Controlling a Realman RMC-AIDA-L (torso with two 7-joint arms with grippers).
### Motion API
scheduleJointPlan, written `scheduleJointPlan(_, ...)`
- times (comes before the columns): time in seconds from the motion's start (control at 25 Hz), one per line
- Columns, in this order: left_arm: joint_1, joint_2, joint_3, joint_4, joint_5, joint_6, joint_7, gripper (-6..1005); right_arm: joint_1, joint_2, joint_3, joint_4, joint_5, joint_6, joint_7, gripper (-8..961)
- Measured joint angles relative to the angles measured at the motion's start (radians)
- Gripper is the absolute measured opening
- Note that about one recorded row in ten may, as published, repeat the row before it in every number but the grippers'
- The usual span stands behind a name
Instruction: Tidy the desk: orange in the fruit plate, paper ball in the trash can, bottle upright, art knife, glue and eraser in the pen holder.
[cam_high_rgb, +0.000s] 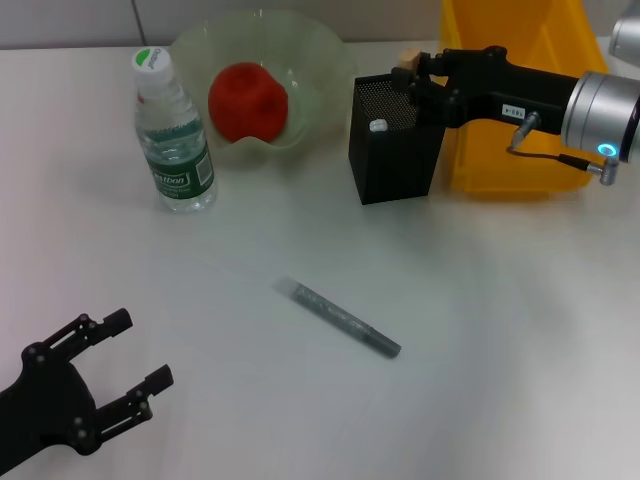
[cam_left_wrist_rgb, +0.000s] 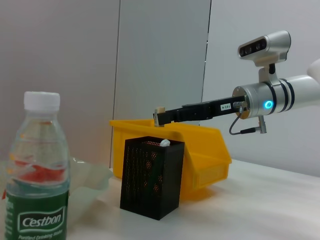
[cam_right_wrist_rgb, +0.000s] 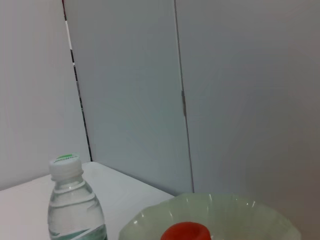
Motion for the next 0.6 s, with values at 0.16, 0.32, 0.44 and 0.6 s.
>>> scheduleJointPlan(0.16, 0.002, 0.000, 0.000, 0.000, 0.000, 0.001, -0.002, 784, -0.001, 0.000, -0.003, -0.001, 0.000, 0.001, 0.007, 380)
scheduleJointPlan(0.32, 0.003, 0.000, 0.001, -0.002, 0.000, 0.001, -0.003, 784, -0.004, 0.000, -0.005, -0.001, 0.000, -0.004, -0.002, 422)
scheduleJointPlan(0.44, 0.004, 0.000, 0.004, -0.004, 0.000, 0.001, -0.003, 784, -0.006, 0.000, -0.005, -0.004, 0.000, -0.008, -0.004, 484)
scheduleJointPlan(0.6, 0.005, 0.001, 0.005, -0.006, 0.000, 0.002, -0.003, 784, -0.006, 0.001, -0.005, -0.008, 0.000, -0.015, -0.004, 565)
